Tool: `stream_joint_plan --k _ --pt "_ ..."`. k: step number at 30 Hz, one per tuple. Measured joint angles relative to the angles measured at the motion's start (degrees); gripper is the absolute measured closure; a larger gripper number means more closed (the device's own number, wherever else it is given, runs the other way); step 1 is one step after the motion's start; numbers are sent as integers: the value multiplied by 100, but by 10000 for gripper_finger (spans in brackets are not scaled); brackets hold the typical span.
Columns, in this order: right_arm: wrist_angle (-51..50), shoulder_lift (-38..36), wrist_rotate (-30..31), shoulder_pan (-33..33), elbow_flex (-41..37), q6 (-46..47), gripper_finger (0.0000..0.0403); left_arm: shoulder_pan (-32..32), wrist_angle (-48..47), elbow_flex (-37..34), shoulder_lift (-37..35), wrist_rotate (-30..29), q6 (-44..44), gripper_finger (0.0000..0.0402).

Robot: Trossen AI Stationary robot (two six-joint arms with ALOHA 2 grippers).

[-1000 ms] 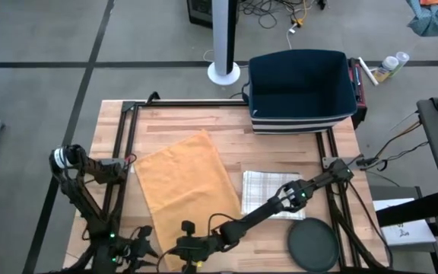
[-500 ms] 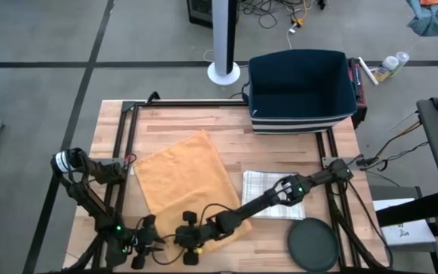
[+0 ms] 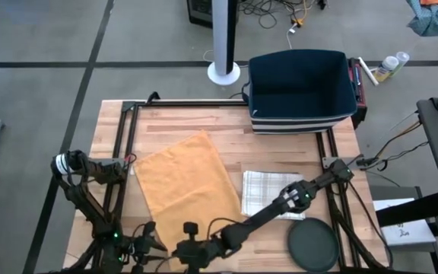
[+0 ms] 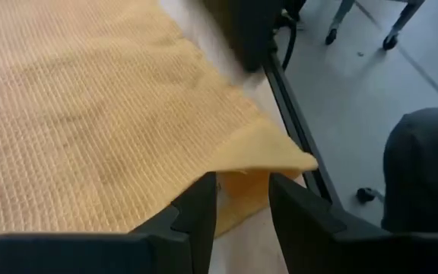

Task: Fold kitchen towel into neat rectangle
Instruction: Fold the orange towel

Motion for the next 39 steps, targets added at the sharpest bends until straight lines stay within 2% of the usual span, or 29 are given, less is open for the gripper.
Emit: stream_joint_plan --k 3,7,12,19,23,29,35,39 --pt "146 -25 227 130 9 -1 400 78 22 85 140 -49 173 288" --pt "42 297 279 103 -33 195 394 418 -8 79 437 -582 283 288" --pt "-127 335 707 110 -1 258 353 934 47 54 501 -528 356 288" --pt "-362 362 651 99 -26 347 297 1044 -183 54 100 -433 661 288" --pt "-320 344 652 106 -37 344 282 887 -382 56 -568 -431 811 288" --pt "-515 297 677 141 79 53 274 236 -504 90 -1335 -326 884 288" --pt "-823 6 654 292 151 -29 250 -462 -508 127 -1172 -317 27 288" --pt "-797 184 599 425 151 16 221 -564 -477 223 -790 -359 -438 288"
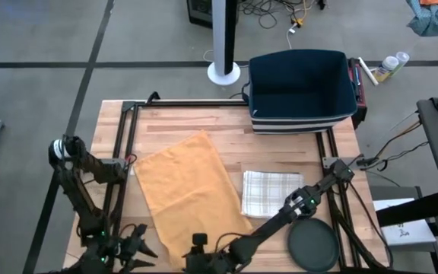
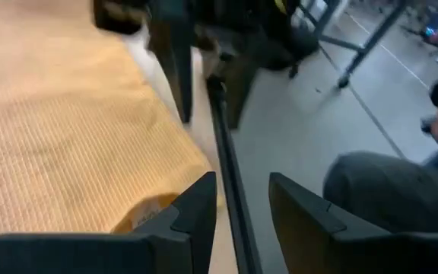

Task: Fold kitchen towel into neat rectangle
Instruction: Fold the orange towel

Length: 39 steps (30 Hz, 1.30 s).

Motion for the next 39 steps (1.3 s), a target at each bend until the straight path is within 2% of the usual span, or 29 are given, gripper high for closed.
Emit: stream_joint_plan --k 5,7,9,18,23,29,39 --pt "24 256 173 -80 -26 326 196 377 11 21 372 556 -155 288" --pt "132 246 300 -84 -9 302 190 543 -272 -53 433 859 -98 288" --pt "182 230 320 -77 -4 197 186 651 50 31 419 1027 -56 288" --pt "323 320 -404 -301 -15 233 191 1077 -593 -23 437 1208 52 288" --pt "482 405 -501 -452 -22 292 193 1458 -680 -29 548 1293 429 288" --pt "514 399 -518 -578 -20 399 223 1893 -718 -36 427 1284 1114 288" --pt "527 141 -532 -584 -4 544 295 1970 -1558 -34 -679 1164 1439 288"
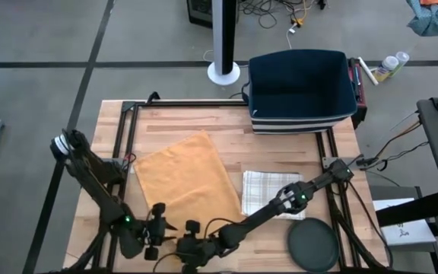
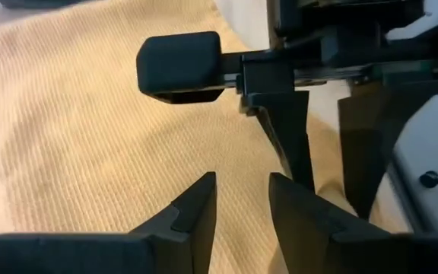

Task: Fold kitchen towel into neat rectangle
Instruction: Fold the orange towel

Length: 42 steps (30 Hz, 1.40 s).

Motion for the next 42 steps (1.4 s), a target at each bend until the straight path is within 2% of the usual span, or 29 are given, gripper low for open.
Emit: stream_joint_plan --k 7,10,14,19,27,31,36,42 --pt "-62 -134 -2 -13 9 -57 362 -92 -590 2 -710 -75 55 288" --pt "-233 -132 -4 -11 9 -2 392 -215 -863 2 -847 157 -101 288" --pt "-300 -134 -59 14 9 -32 394 -470 -1068 -6 -875 365 -497 288" --pt "-156 -149 -389 15 9 -100 356 -654 -1041 -13 -692 368 -780 288" --pt "-160 -30 -671 -76 -22 198 240 -654 -893 -17 -130 362 -924 288" --pt "-147 -15 -844 -85 -22 315 195 -652 -894 -17 198 377 -1081 288" --pt "-182 6 -982 -98 -24 373 155 -652 -819 -17 613 537 -1234 288" --pt "-338 118 -737 -105 -24 47 131 -652 -780 -13 962 573 -1352 288"
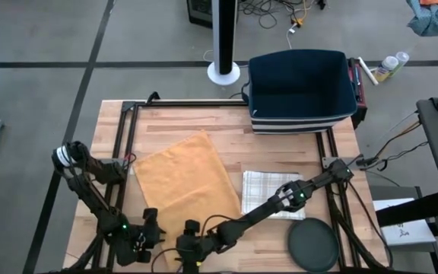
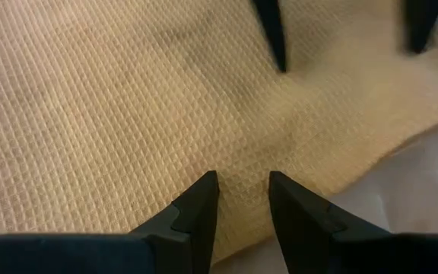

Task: Fold kitchen towel into neat rectangle
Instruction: Fold the orange towel

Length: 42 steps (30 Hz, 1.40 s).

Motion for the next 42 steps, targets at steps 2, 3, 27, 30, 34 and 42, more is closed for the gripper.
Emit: stream_joint_plan --k 2,3,27,30,34,42 --pt "58 94 85 4 -2 -185 129 -4 -12 0 70 -62 -10 288" --pt "2 99 86 4 -2 -261 129 -4 -61 2 81 -69 -25 288" --pt "794 199 537 -326 -3 -610 187 120 -1090 -211 -324 -397 16 288" --pt "540 280 331 -344 -5 -453 194 122 -1270 -215 -354 -411 -12 288" --pt "309 197 312 -350 -1 -644 198 146 -1559 -234 -419 -464 -23 288" --pt "-26 -544 536 -436 30 -1630 198 159 -1686 -249 -945 -966 505 288"
